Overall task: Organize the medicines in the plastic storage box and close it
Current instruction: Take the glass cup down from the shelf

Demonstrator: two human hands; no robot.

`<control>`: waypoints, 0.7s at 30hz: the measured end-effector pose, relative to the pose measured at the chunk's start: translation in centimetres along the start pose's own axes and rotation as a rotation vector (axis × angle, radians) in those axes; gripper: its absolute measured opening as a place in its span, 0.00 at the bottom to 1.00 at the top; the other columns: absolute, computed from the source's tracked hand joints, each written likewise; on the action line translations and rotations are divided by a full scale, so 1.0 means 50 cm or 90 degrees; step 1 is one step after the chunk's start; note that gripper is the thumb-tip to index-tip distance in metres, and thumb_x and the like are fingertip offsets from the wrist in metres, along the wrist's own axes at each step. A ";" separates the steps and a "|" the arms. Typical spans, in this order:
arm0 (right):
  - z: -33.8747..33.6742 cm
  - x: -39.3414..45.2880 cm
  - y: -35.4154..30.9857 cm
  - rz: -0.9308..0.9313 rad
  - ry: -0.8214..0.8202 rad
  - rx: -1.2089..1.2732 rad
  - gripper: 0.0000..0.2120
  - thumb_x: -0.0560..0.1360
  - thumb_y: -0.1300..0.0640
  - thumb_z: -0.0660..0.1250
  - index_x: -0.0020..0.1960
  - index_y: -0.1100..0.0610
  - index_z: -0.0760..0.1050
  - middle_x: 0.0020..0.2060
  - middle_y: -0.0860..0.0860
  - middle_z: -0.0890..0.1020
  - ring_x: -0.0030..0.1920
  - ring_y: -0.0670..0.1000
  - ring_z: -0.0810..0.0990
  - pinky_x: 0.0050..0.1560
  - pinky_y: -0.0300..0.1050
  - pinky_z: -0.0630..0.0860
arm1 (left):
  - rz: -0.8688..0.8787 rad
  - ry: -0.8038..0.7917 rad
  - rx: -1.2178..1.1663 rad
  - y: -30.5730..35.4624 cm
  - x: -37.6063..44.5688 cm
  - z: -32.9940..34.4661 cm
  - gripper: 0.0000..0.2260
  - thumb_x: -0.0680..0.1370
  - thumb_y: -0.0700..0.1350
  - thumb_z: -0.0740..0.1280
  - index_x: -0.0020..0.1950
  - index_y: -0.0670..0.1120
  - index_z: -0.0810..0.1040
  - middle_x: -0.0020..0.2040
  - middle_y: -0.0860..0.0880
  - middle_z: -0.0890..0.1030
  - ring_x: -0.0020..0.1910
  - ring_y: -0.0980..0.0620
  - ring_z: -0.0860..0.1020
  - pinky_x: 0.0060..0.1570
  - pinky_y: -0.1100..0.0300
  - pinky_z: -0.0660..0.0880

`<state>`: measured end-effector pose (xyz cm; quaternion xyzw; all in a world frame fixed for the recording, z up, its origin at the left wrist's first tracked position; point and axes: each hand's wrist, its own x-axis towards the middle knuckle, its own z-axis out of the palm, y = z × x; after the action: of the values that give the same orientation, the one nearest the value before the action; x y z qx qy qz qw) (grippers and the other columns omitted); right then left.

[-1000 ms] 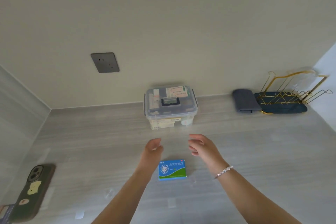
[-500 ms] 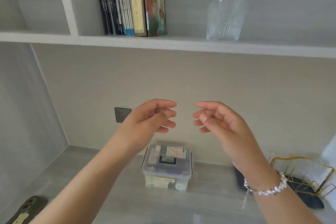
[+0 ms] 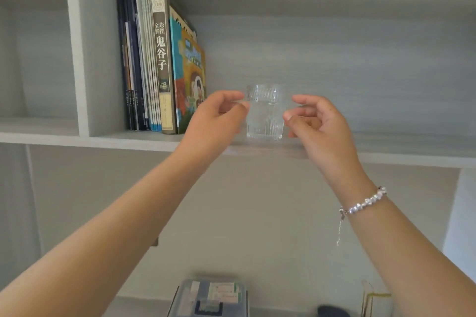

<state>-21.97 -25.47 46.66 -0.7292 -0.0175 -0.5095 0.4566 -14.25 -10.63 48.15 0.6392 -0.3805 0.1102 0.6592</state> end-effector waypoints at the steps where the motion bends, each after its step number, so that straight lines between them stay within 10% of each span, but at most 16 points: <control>1: 0.005 0.016 0.006 0.006 0.015 -0.027 0.14 0.71 0.53 0.69 0.56 0.49 0.73 0.48 0.50 0.80 0.42 0.48 0.80 0.45 0.36 0.76 | 0.002 0.002 0.022 -0.006 0.018 0.008 0.13 0.77 0.48 0.64 0.61 0.50 0.74 0.51 0.54 0.78 0.51 0.57 0.77 0.59 0.55 0.75; 5: 0.024 0.069 0.023 0.062 -0.019 -0.123 0.25 0.73 0.49 0.67 0.67 0.52 0.67 0.54 0.45 0.73 0.49 0.44 0.75 0.43 0.29 0.69 | -0.045 -0.063 0.062 -0.026 0.079 0.031 0.23 0.76 0.51 0.65 0.70 0.48 0.66 0.66 0.49 0.72 0.60 0.54 0.73 0.65 0.53 0.70; 12: 0.029 0.124 0.030 0.191 -0.181 -0.085 0.21 0.75 0.50 0.65 0.66 0.53 0.69 0.56 0.54 0.80 0.55 0.53 0.80 0.62 0.53 0.74 | -0.121 -0.232 -0.031 -0.038 0.135 0.022 0.04 0.76 0.48 0.67 0.49 0.55 0.75 0.44 0.59 0.80 0.46 0.60 0.80 0.47 0.63 0.76; 21: 0.017 0.071 -0.019 0.154 -0.140 -0.006 0.23 0.72 0.51 0.69 0.65 0.56 0.71 0.51 0.54 0.83 0.52 0.51 0.82 0.58 0.53 0.78 | -0.016 -0.195 0.006 -0.013 0.101 -0.013 0.07 0.70 0.55 0.71 0.47 0.60 0.78 0.44 0.61 0.83 0.47 0.62 0.81 0.42 0.66 0.78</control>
<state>-20.12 -25.90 49.89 -0.7793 0.0228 -0.3682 0.5067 -10.14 -11.83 50.96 0.6562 -0.4678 0.0047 0.5921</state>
